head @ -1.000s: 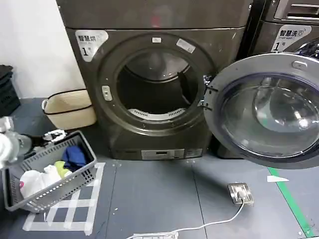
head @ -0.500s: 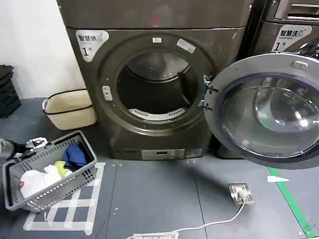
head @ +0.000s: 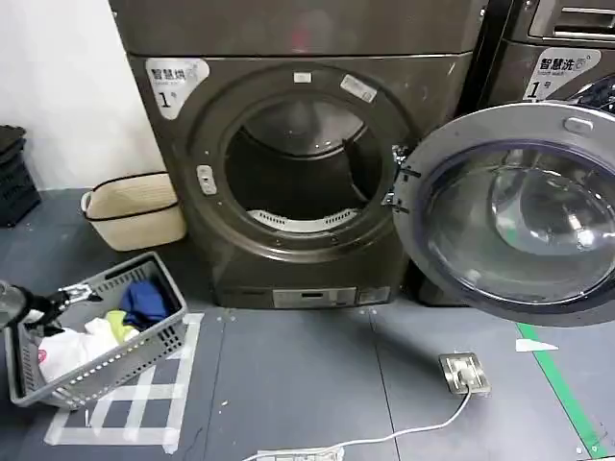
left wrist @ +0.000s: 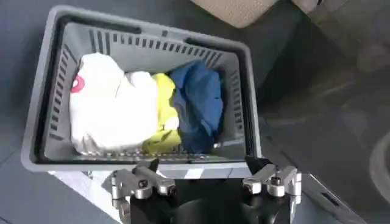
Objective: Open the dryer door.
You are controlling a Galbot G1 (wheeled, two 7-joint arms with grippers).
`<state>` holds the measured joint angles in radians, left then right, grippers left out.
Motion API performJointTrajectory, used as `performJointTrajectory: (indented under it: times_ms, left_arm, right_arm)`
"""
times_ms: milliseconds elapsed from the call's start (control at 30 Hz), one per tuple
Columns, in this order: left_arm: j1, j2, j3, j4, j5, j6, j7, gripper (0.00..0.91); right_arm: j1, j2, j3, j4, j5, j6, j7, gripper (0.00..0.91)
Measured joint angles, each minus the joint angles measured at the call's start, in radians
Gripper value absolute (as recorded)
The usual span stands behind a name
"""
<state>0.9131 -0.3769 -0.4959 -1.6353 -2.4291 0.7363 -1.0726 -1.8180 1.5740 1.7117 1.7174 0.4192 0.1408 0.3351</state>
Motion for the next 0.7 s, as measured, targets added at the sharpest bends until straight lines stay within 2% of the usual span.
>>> performJointTrajectory:
  times_ms: [700]
  left_arm:
    - [-0.122, 0.001, 0.038, 0.100, -0.028, 0.000, -0.003, 0.907]
  right_arm:
    - [-0.007, 0.010, -0.002, 0.003, 0.013, 0.006, -0.015, 0.907]
